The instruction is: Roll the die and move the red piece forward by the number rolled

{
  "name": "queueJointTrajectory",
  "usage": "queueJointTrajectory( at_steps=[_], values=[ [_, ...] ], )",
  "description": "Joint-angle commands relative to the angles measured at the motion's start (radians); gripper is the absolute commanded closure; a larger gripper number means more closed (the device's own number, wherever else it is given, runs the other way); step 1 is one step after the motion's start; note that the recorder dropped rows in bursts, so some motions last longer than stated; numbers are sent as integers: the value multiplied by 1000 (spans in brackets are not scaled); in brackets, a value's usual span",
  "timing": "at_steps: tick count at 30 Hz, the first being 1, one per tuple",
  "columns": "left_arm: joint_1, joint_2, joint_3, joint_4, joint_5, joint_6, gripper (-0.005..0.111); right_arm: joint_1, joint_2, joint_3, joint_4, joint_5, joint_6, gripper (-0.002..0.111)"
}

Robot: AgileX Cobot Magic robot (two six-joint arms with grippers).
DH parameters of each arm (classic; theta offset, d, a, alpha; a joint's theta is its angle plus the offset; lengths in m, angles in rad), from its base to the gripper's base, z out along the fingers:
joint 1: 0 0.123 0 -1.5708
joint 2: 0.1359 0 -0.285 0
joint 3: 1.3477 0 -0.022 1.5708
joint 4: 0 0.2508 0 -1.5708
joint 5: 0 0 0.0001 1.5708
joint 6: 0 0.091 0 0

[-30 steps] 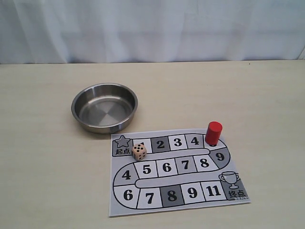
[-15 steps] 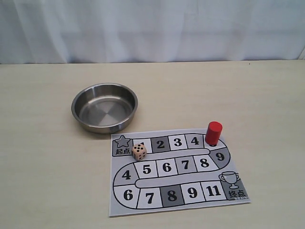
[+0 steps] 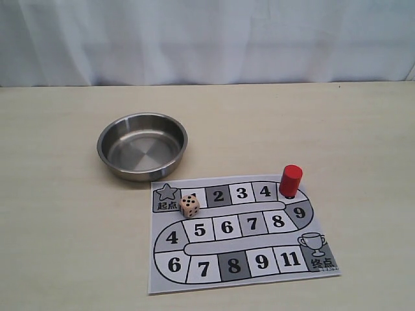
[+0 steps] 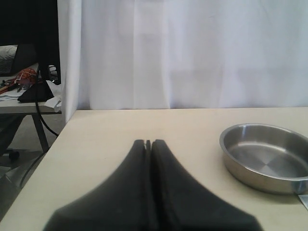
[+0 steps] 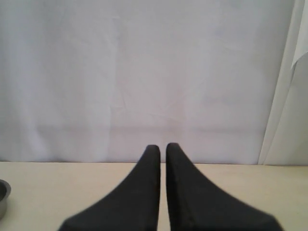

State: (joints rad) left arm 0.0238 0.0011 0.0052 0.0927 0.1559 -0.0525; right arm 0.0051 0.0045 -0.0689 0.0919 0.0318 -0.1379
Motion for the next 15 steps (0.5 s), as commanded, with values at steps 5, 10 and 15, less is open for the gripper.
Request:
queueJointTrajectory(
  at_steps=[5,10,15],
  values=[
    [0,-1,-5,1,-14,0,107,-3,-5,69,-3,-48,-98,104],
    [0,-1,-5,1,-14,0,107,-3,-5,69,-3,134,-96,104],
    [0,-1,-5,1,-14,0,107,-3,-5,69,-3,176,-78,104]
  ],
)
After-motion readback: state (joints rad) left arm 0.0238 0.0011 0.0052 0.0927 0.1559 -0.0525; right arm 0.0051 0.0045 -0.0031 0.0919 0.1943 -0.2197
